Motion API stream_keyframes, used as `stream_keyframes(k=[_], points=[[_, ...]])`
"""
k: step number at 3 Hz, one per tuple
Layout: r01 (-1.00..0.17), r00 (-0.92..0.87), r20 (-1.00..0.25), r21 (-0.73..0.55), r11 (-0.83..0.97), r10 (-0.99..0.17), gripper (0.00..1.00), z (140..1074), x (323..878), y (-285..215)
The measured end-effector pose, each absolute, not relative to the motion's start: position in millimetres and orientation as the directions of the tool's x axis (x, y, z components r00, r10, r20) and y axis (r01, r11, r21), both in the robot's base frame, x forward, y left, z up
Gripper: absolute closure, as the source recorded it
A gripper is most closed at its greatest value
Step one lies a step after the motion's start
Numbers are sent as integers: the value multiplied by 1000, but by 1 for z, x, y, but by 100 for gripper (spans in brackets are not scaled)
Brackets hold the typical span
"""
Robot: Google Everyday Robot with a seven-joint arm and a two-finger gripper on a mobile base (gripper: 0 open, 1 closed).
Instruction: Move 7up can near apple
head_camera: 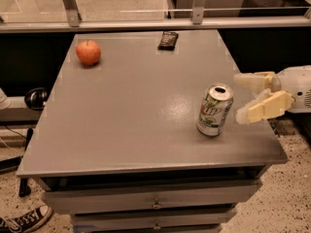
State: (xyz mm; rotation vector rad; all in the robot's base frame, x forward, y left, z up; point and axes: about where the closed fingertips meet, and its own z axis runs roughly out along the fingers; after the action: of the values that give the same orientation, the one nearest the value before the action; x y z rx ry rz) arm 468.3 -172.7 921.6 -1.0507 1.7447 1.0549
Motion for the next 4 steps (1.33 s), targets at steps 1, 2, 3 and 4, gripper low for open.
stream_keyframes(k=[1, 2, 3, 4], points=[[-924, -313, -920, 238, 300, -236, 0, 921, 468, -173], [-939, -265, -942, 203, 277, -207, 0, 915, 464, -164], [-954, -205, -967, 162, 254, -154, 0, 902, 462, -147], [-959, -156, -979, 119, 258, -128, 13, 893, 462, -135]])
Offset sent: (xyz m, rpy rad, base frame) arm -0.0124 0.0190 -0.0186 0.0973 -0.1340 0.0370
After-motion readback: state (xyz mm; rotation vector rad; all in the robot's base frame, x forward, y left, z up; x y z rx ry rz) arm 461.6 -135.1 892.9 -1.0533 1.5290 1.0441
